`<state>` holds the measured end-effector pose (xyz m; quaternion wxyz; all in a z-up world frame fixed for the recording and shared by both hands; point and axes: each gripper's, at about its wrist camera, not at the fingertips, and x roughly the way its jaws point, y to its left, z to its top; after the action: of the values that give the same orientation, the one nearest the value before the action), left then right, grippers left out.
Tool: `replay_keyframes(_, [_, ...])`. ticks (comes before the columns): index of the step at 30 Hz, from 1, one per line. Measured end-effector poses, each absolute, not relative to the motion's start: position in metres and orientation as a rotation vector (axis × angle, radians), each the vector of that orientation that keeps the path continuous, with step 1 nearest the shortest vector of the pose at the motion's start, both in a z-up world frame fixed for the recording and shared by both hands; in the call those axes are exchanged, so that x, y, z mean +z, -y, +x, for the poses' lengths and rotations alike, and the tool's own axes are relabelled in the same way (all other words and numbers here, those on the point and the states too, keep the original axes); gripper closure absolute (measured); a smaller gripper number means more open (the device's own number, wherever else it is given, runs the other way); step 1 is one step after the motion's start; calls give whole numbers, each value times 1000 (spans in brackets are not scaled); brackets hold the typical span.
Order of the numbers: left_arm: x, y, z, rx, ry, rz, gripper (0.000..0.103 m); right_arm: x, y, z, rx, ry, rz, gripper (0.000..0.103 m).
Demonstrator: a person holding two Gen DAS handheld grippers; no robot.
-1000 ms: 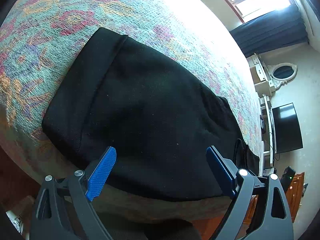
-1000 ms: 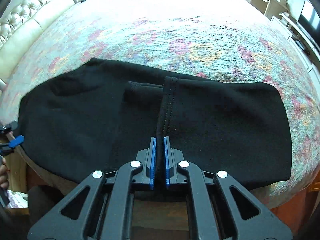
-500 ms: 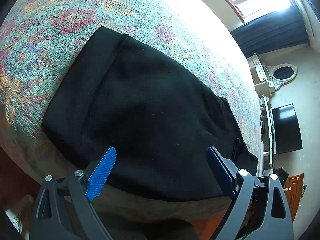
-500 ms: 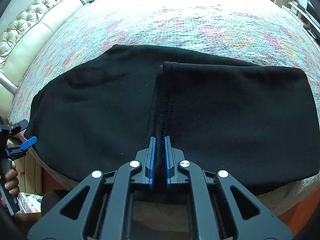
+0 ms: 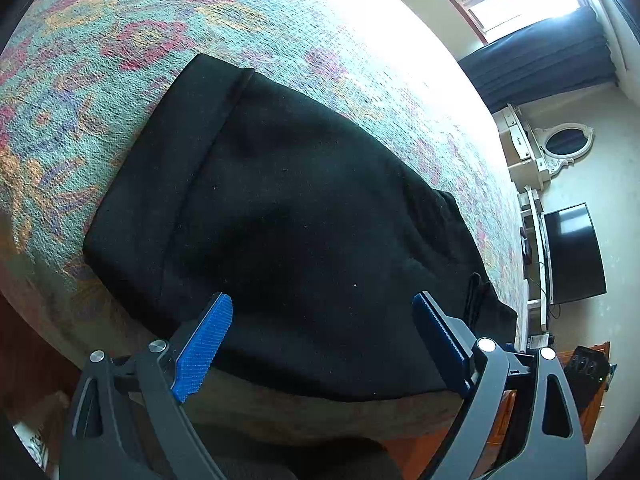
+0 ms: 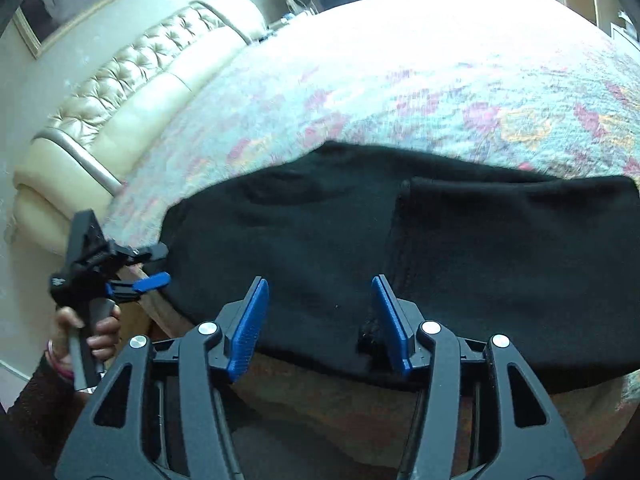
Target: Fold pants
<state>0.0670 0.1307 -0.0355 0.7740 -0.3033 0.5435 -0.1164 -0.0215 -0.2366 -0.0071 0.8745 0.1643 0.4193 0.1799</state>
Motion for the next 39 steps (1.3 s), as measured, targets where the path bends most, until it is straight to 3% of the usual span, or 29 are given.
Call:
replay_keyframes(4, [-36, -131, 67, -252, -1177, -656, 13, 18, 336, -32, 293, -746, 488, 30])
replay_keyframes(10, [-36, -128, 67, -251, -1178, -643, 13, -53, 492, -20, 171, -767, 898, 30])
replay_keyframes(15, [-35, -126, 67, -253, -1179, -624, 13, -101, 509, 5, 249, -807, 1022, 30])
replay_keyframes(17, [-36, -125, 67, -253, -1180, -620, 13, -109, 506, 16, 277, -820, 1019, 45])
replay_keyframes(19, [-36, -124, 68, -252, -1180, -621, 13, -117, 504, 26, 305, -837, 1030, 77])
replay_keyframes(20, [-36, -124, 68, -252, -1180, -623, 13, -120, 503, 29, 292, -852, 1012, 82])
replay_keyframes(24, [-36, -120, 68, -252, -1182, -617, 13, -126, 508, 29, 299, -844, 1036, 83])
replay_keyframes(26, [-36, -119, 68, -254, -1182, -614, 13, -126, 510, 25, 305, -840, 1063, 78])
replay_keyframes(28, [-36, -119, 69, -256, -1182, -615, 13, -125, 512, 19, 342, -834, 1086, 63])
replay_keyframes(30, [-36, -120, 70, -257, -1182, -618, 13, -126, 512, 7, 380, -827, 1114, 58])
replay_keyframes(35, [-36, -121, 69, -256, -1181, -616, 13, -136, 515, -30, 440, -815, 1170, 56])
replay_keyframes(36, [-36, -120, 69, -256, -1181, -614, 13, -136, 515, -38, 448, -811, 1170, 58])
replay_keyframes(39, [-36, -120, 69, -256, -1181, -615, 13, -141, 515, -46, 407, -851, 1106, 86])
